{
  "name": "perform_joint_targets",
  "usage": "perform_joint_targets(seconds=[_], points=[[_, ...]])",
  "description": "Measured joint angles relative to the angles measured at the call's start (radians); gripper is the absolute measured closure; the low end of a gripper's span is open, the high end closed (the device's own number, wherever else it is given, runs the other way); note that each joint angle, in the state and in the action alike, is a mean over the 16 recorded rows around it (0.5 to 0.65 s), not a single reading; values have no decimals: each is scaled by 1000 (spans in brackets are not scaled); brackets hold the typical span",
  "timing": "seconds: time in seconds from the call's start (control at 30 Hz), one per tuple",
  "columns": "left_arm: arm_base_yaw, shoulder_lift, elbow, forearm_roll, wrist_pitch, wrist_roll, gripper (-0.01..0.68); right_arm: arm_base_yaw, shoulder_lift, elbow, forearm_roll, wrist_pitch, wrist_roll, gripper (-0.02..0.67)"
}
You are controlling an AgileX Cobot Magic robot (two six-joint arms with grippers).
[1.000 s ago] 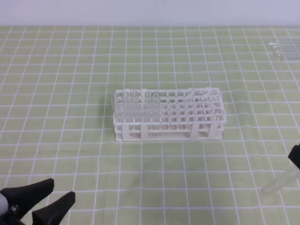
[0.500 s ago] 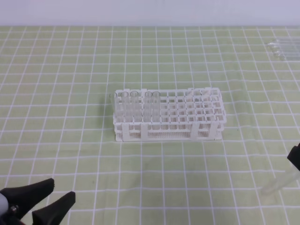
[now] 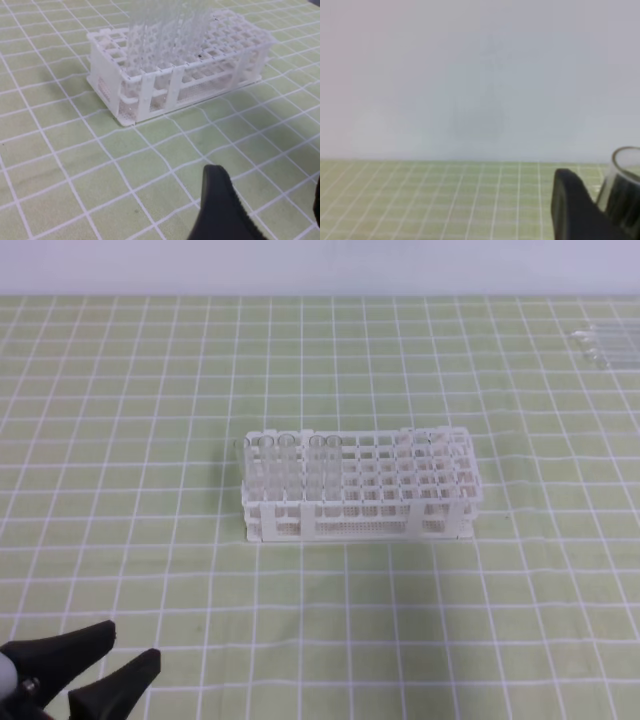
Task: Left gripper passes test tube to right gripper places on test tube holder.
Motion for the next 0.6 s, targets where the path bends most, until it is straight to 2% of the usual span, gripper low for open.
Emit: perform_joint_targets(seconds=[0.13, 0.27, 0.4, 0.6], points=[[0, -1, 0, 0, 0, 0, 313, 66, 97, -19, -335, -190, 352, 528], [0, -1, 0, 0, 0, 0, 314, 143, 232, -22, -550, -366, 561, 528], [0, -1, 0, 0, 1, 0, 315, 225, 397, -39, -622, -519, 597, 528], [0, -2, 0, 0, 1, 0, 314, 338, 659, -96, -529, -680, 461, 528]])
